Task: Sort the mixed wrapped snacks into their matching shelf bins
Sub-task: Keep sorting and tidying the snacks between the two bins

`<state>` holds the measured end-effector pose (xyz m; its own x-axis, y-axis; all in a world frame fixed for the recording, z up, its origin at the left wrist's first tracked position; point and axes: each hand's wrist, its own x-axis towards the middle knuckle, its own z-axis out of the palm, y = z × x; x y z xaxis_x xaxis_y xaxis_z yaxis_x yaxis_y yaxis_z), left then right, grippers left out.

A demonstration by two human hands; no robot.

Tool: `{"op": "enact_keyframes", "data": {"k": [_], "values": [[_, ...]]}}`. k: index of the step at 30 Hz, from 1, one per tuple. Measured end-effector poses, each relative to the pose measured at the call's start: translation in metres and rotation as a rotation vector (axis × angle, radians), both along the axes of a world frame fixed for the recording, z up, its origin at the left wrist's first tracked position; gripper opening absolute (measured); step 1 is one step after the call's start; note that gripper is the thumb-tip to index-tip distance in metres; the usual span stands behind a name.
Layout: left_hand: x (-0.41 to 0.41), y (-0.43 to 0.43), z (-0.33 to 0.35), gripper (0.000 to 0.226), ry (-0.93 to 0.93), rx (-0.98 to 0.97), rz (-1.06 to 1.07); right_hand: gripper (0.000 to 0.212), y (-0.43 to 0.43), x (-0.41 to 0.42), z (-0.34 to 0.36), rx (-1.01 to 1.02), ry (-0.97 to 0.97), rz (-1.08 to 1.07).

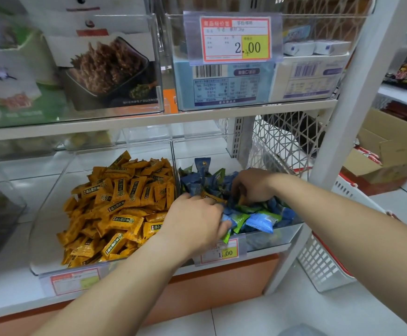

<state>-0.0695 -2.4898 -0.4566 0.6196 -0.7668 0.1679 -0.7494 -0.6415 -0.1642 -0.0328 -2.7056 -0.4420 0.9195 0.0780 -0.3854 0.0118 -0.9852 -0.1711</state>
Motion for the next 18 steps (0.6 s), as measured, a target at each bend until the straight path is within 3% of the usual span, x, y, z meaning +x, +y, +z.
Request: {"op": "enact_keyframes", "data": {"k": [4,7,10,12,15,18], "values": [[0.001,0.0,0.004,0.052,0.059,-0.102,0.006,0.006,-0.008,-0.009,0.019,0.168,-0.351,-0.087],[0.004,0.002,0.012,0.061,0.224,-0.461,0.049,0.015,-0.002,-0.024,0.036,0.521,-0.573,-0.173],[0.012,0.008,0.023,0.065,0.285,-0.745,0.088,0.015,0.02,-0.04,0.044,0.999,-0.544,-0.166],[0.017,0.015,0.027,0.048,0.33,-0.865,0.063,0.01,0.036,-0.042,0.044,1.138,-0.485,-0.184],[0.028,0.03,0.03,0.021,0.298,-0.92,0.145,0.009,0.049,-0.032,0.035,1.073,-0.491,-0.304],[0.036,0.045,0.031,0.017,0.321,-0.963,0.235,0.02,0.054,-0.018,0.023,0.629,-0.397,-0.263]]}}
